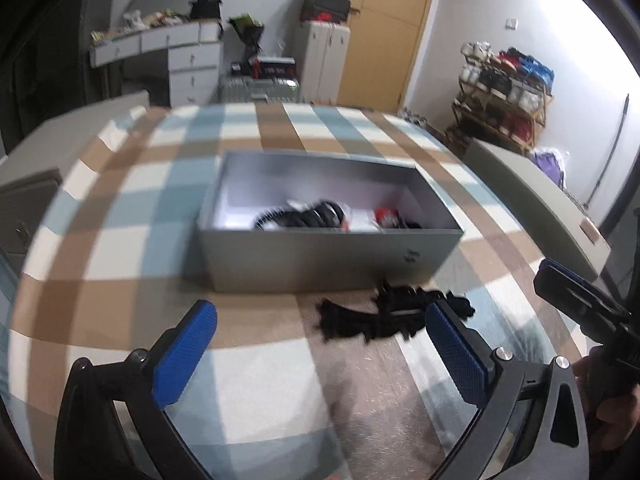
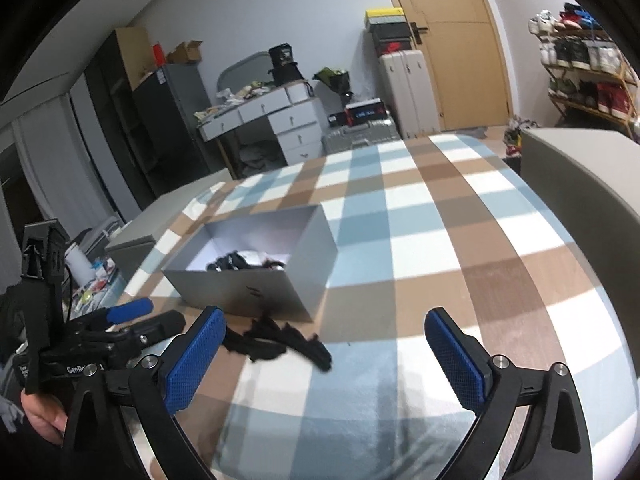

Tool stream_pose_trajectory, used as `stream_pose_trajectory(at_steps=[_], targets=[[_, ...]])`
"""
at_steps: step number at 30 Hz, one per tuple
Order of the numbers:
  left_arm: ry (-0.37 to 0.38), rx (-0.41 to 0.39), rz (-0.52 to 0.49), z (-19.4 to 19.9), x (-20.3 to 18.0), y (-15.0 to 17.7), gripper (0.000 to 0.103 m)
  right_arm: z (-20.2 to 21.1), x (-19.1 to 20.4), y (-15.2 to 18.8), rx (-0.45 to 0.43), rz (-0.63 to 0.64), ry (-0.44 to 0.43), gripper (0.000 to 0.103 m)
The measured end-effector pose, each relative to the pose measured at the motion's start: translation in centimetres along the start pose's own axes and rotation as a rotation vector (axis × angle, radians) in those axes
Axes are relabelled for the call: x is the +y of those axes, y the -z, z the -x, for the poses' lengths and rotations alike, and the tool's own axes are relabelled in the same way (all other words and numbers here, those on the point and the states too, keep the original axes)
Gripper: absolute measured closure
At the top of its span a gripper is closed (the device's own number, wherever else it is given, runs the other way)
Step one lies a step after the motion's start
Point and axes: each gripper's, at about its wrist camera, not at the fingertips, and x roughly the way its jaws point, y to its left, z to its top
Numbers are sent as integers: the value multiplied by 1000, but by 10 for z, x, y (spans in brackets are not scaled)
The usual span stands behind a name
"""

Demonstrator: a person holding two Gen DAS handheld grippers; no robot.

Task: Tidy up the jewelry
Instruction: 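Grasp the long black hair clip with the left gripper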

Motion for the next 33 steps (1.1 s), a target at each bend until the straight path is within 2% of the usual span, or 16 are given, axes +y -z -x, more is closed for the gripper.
stream_pose_trajectory(at_steps=[11, 18, 23, 31, 33], targets=[[17, 104, -57, -28, -34, 3, 1, -2, -27, 14, 33, -69, 6, 1], [-29, 167, -87, -43, -44, 5, 1, -1, -27, 16, 33, -66, -24, 1], [-103, 190, -155, -47, -55, 8, 1, -2, -26, 17, 33, -64, -42, 1], [-98, 197, -149, -44, -53, 10, 2, -2, -29, 20, 45, -77, -50, 1], [-100, 194, -147, -44, -53, 9, 5, -2, -29, 22, 52, -78, -49, 1]])
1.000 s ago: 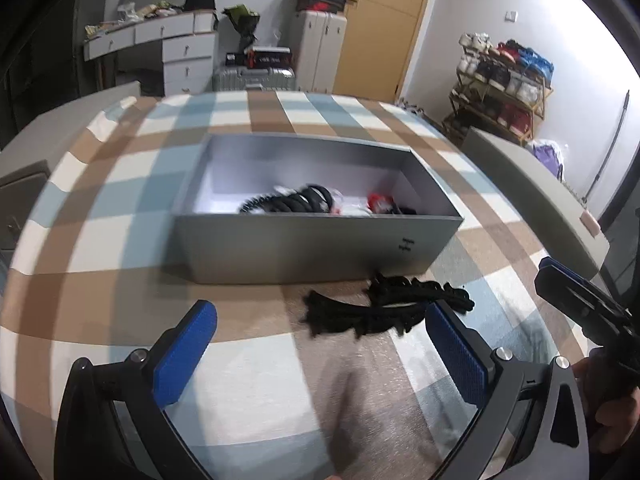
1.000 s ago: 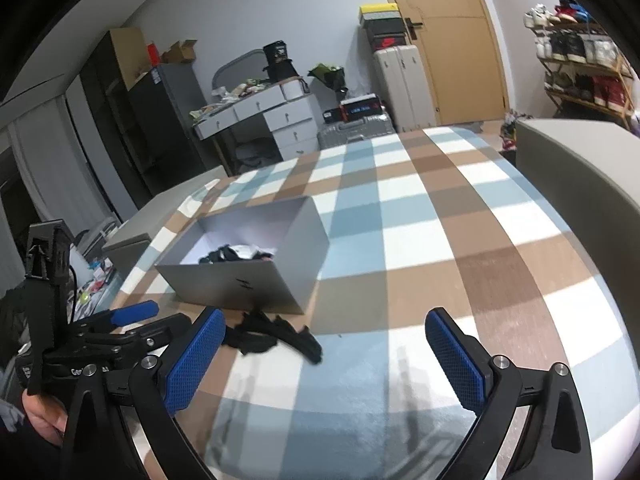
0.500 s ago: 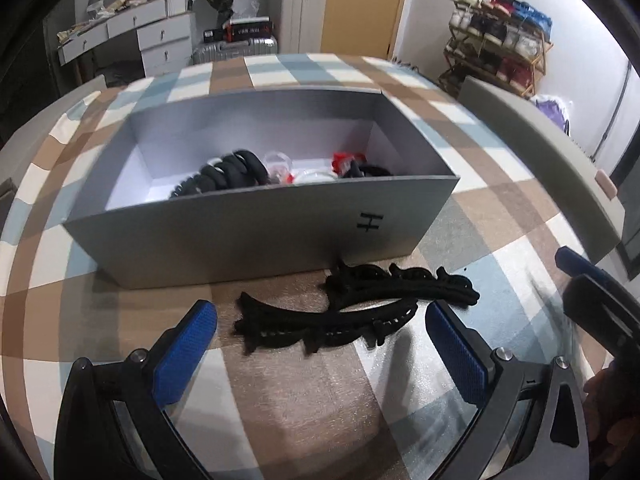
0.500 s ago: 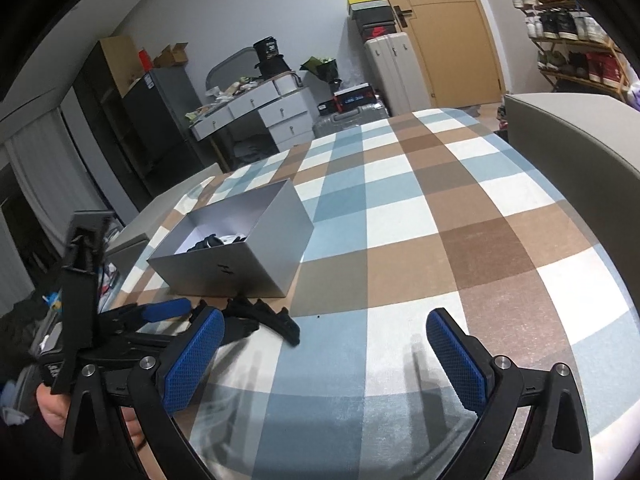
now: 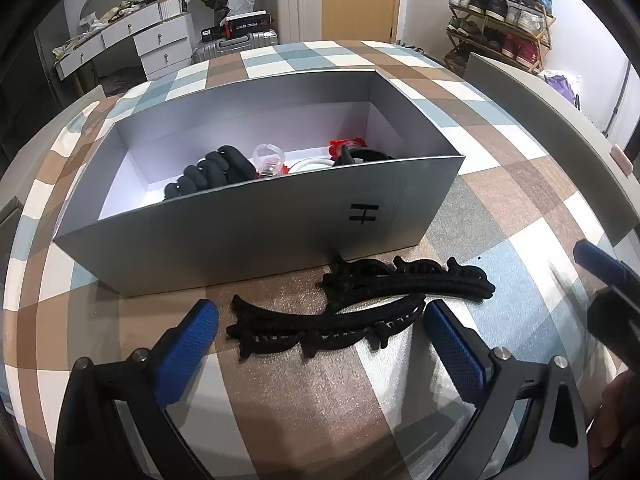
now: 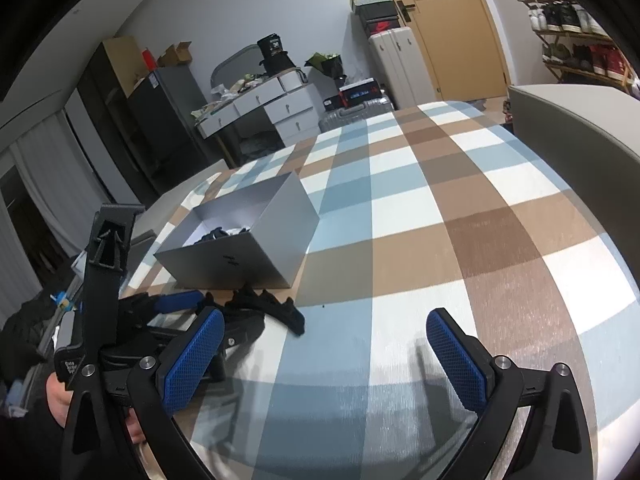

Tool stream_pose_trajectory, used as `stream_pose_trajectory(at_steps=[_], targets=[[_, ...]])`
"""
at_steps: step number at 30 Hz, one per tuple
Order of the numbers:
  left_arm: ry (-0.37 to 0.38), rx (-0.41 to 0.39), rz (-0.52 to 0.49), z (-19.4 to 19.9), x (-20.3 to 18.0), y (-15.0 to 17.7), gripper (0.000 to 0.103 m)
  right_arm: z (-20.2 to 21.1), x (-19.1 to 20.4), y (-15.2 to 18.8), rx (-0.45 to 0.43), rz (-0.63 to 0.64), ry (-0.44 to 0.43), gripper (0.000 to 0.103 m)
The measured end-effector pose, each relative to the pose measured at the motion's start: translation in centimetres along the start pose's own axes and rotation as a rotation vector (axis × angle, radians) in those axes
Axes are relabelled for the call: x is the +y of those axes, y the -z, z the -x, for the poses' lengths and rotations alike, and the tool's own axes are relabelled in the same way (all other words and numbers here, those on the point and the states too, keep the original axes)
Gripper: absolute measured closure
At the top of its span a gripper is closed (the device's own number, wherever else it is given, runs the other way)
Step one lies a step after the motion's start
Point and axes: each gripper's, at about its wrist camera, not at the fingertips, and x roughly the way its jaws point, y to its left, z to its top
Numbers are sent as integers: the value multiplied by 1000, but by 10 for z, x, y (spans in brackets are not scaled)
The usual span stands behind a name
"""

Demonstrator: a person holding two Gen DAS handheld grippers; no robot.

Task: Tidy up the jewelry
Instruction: 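Grasp the long black hair clip with the left gripper, then carry the black hair clip with the left gripper over the box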

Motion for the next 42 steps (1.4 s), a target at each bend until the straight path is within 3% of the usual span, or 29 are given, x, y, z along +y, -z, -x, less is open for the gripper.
stream_pose_trajectory(at_steps=[2, 10, 20, 26, 35, 42], targets=[[4, -7, 0, 4, 2, 1, 13, 0, 0, 2, 6, -1, 2, 1], [74, -17, 30, 11, 13, 4, 14, -1, 3, 0, 24, -6, 23, 1], [54, -130, 82, 46, 46, 19, 14, -29, 25, -6, 126, -23, 39, 1], [4, -190, 104, 60, 71, 26, 14, -53, 44, -7, 175, -19, 55, 1], [18, -230, 167, 69, 104, 35, 14, -85, 72, -13, 210, -7, 155, 1], [49, -233, 193, 67, 118, 38, 14, -105, 94, -10, 228, 101, 313, 1]])
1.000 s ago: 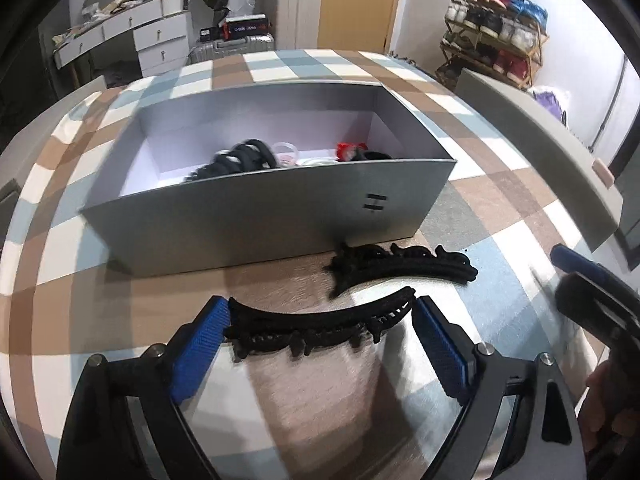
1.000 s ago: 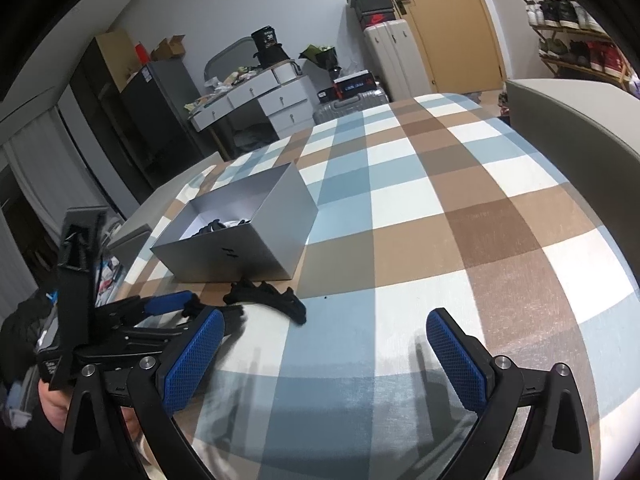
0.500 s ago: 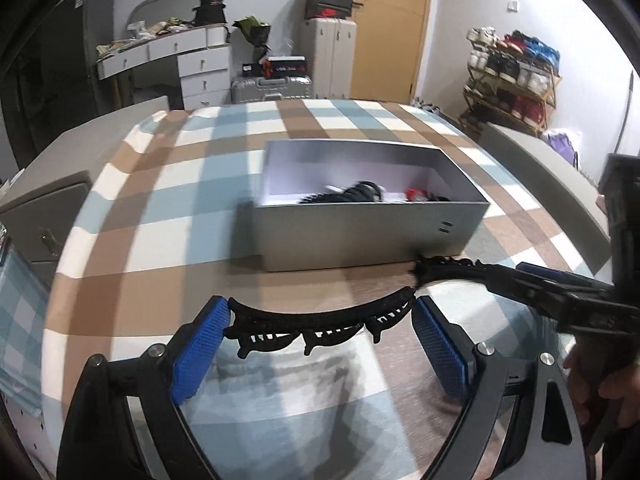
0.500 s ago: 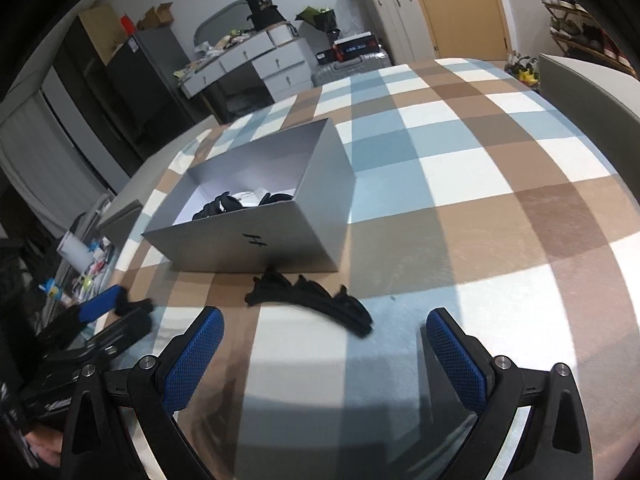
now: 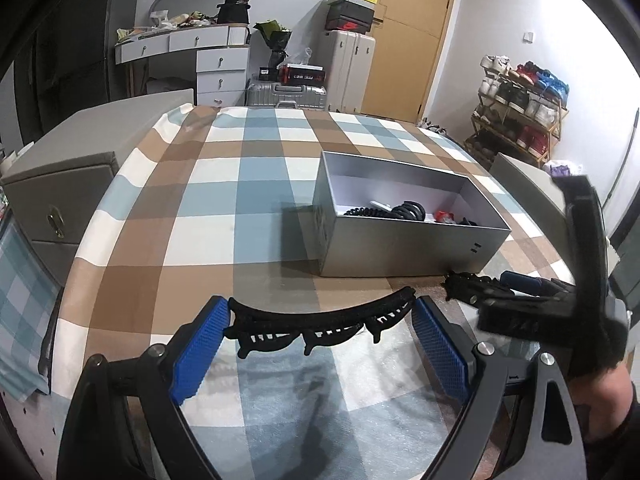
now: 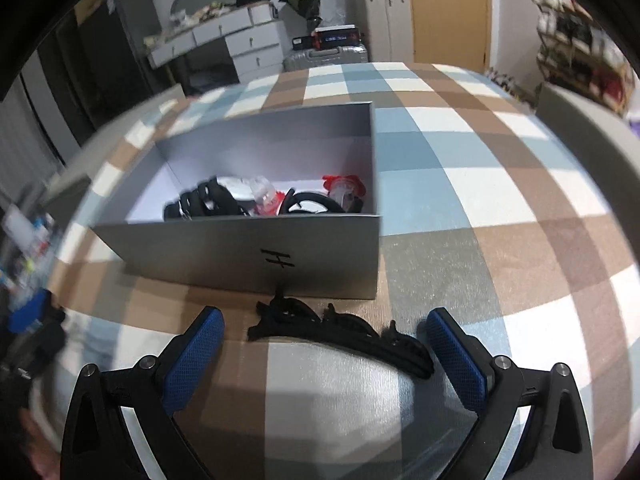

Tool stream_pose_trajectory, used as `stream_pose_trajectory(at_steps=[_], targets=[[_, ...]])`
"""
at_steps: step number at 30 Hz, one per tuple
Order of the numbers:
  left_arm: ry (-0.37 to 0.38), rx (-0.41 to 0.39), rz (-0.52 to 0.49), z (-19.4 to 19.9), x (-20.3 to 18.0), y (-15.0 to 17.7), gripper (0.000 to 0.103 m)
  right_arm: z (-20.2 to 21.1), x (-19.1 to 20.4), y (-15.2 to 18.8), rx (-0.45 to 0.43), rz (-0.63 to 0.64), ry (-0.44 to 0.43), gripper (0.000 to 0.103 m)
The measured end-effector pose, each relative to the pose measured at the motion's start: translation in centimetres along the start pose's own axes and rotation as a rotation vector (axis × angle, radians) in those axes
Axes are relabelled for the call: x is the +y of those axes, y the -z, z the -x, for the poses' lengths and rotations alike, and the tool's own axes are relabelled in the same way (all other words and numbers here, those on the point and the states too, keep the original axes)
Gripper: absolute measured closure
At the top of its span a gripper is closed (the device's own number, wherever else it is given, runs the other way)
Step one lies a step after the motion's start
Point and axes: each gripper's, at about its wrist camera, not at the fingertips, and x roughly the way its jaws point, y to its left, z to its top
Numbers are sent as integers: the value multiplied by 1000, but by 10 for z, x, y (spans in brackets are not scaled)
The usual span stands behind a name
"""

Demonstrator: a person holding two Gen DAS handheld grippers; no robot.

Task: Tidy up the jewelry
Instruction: 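Carry the black hair clip with the left gripper over the box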

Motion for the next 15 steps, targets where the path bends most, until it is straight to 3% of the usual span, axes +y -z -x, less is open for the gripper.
stream_pose_trajectory(at_steps=[2, 5, 11, 15], targets=[[8, 4, 15, -1, 4, 1, 14, -4, 7, 1, 10, 37, 53, 2], [19, 6, 22, 0, 5, 3, 14, -4, 11, 2, 8, 60, 99, 13], [21, 1, 21, 5, 5, 4, 14, 1, 7, 5, -2, 46, 95, 16], [16, 1, 30, 5, 8, 4, 14, 7, -4, 6, -19, -8, 44, 16]])
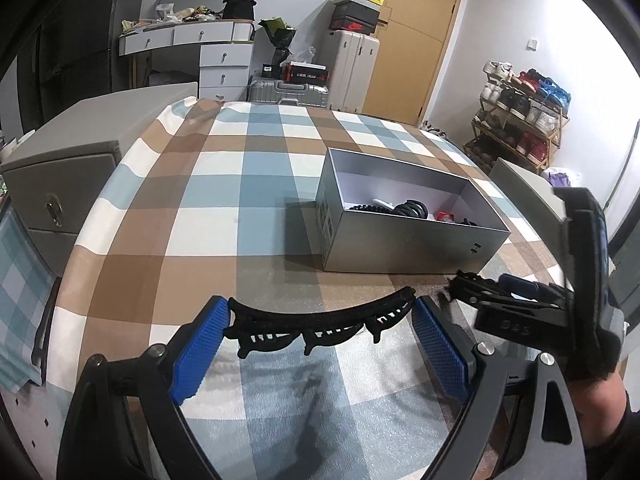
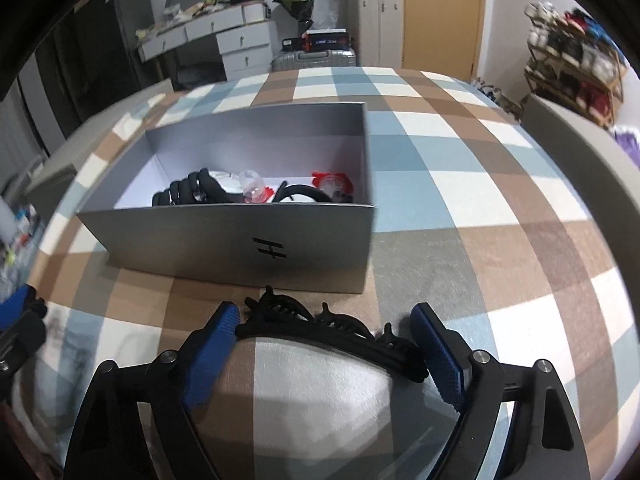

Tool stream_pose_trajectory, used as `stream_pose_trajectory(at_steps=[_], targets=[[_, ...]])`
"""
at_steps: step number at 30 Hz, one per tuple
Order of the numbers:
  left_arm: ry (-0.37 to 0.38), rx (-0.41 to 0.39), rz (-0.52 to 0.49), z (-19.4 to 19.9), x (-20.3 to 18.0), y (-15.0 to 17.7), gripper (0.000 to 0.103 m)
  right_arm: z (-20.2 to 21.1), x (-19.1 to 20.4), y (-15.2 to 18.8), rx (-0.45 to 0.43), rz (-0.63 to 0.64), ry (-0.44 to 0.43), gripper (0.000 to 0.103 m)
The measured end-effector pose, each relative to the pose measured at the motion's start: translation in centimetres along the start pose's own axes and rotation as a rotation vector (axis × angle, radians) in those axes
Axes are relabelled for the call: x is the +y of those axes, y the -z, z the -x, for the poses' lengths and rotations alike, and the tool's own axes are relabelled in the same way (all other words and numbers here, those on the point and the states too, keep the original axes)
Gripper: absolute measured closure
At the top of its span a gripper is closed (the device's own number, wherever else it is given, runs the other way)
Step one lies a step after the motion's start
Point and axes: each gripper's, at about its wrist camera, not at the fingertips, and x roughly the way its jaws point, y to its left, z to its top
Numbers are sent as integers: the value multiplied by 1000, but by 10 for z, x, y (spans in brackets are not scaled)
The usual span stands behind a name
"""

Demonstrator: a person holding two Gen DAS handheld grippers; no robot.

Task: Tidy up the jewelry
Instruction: 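Carry the black hair clip with the left gripper over the box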

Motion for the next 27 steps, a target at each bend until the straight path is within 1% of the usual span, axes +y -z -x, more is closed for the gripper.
stream_pose_trajectory(at_steps=[7, 11, 12, 18, 23, 27], targets=[[-21, -24, 17, 8, 1, -3, 14, 17, -19, 9, -33, -46, -84, 16], [-36, -31, 16, 11, 0, -4, 14, 34, -34, 9, -108, -104, -175, 16], [-42, -36, 15, 13, -1, -5, 14, 39, -36, 9, -124, -110, -187, 16], [-65, -59, -8, 22, -9, -10, 14, 70, -36, 5, -230, -89, -260, 16], [-87, -84, -34, 28, -17, -17, 14, 93, -34, 4, -294, -57, -296, 16], [-102, -99, -45, 30, -22, -23, 14, 106, -35, 2, -333, -44, -346, 16]])
